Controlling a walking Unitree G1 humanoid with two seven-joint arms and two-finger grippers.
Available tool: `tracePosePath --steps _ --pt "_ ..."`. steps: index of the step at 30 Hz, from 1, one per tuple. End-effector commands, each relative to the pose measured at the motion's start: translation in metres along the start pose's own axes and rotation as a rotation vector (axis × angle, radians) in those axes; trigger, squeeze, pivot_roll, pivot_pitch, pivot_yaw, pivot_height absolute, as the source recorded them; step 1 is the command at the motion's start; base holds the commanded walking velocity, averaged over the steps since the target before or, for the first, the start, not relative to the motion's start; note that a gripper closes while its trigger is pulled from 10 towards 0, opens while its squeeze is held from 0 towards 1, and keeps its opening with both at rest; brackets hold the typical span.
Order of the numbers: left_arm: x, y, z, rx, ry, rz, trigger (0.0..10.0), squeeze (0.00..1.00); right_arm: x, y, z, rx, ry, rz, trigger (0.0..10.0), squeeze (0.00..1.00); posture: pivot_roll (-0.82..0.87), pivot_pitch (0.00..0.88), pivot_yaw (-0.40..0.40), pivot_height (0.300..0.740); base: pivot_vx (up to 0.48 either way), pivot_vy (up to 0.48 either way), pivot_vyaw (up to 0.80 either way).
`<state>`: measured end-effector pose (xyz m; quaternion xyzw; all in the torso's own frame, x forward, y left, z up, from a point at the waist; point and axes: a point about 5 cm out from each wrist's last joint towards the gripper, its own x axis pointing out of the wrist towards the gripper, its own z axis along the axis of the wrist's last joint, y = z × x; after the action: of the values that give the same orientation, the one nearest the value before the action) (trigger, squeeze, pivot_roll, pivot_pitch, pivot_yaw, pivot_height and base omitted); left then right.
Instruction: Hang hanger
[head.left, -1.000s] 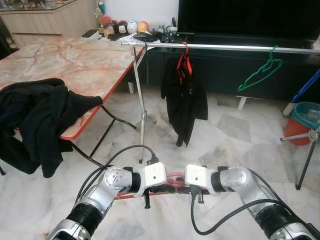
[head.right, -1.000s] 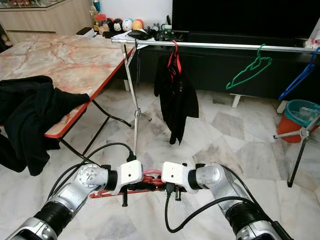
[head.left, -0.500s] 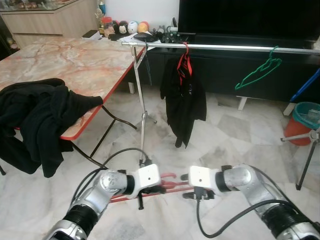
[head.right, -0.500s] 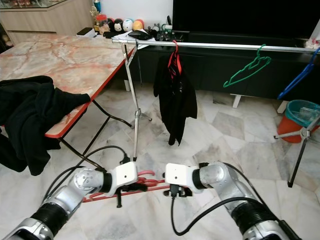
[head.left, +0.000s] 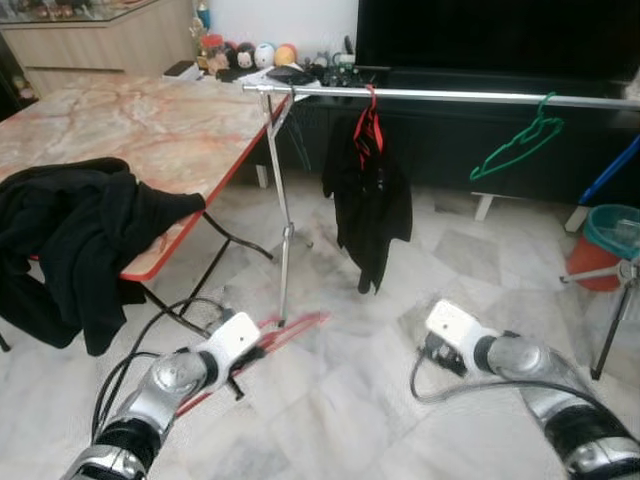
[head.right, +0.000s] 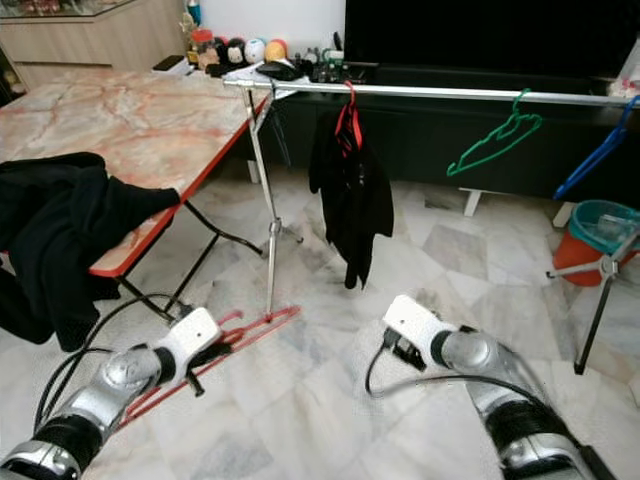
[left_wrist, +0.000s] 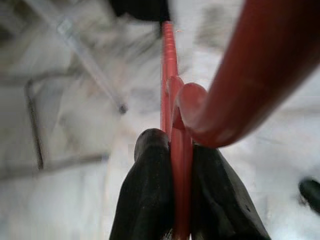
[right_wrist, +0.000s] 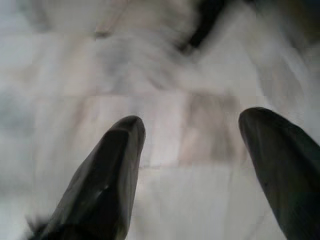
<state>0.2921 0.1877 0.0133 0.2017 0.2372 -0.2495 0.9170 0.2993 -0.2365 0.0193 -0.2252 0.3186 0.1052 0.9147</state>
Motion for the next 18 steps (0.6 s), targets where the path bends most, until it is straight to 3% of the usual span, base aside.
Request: tracePosePath --steps 1,3,4,5,6,7,8,10,18 --pt "-0.006 0.005 -0.016 -0.059 0.053 0.060 10.0 0.00 -0.002 0.001 -0.018 0.085 0.058 -0.054 10.0 0.00 0.06 0.000 0.045 0.740 0.000 0.000 0.00" --pt "-0.010 0.006 -0.030 -0.165 0.095 0.131 10.0 0.00 -0.003 0.011 -0.038 0.220 0.101 -0.093 10.0 0.00 0.07 0.000 0.037 0.740 0.000 0.000 0.00" --pt "-0.010 0.006 -0.030 -0.165 0.095 0.131 10.0 0.00 -0.003 0.011 -0.038 0.220 0.101 -0.093 10.0 0.00 0.07 0.000 0.037 0.740 0.000 0.000 0.00" --pt "-0.016 0.006 -0.048 -0.259 0.155 0.201 10.0 0.00 -0.006 0.024 -0.057 0.351 0.141 -0.117 10.0 0.00 0.07 0.000 0.034 0.740 0.000 0.000 0.00" --pt "-0.020 0.004 -0.058 -0.290 0.198 0.225 10.0 0.00 -0.007 0.033 -0.067 0.391 0.177 -0.122 10.0 0.00 0.06 0.000 0.035 0.740 0.000 0.000 0.00" --pt "-0.020 0.004 -0.058 -0.290 0.198 0.225 10.0 0.00 -0.007 0.033 -0.067 0.391 0.177 -0.122 10.0 0.00 0.06 0.000 0.035 0.740 0.000 0.000 0.00" --pt "-0.027 -0.005 -0.078 -0.335 0.276 0.250 10.0 0.00 -0.011 0.050 -0.086 0.439 0.255 -0.123 10.0 0.00 0.06 0.000 0.035 0.740 0.000 0.000 0.00" --pt "-0.035 -0.015 -0.094 -0.359 0.340 0.261 10.0 0.00 -0.015 0.065 -0.098 0.489 0.297 -0.118 10.0 0.00 0.05 0.000 0.037 0.740 0.000 0.000 0.00" --pt "-0.062 -0.045 -0.139 -0.467 0.523 0.304 10.0 0.00 -0.038 0.105 -0.142 0.679 0.449 -0.093 10.0 0.00 0.06 0.000 0.025 0.740 0.000 0.000 0.00"
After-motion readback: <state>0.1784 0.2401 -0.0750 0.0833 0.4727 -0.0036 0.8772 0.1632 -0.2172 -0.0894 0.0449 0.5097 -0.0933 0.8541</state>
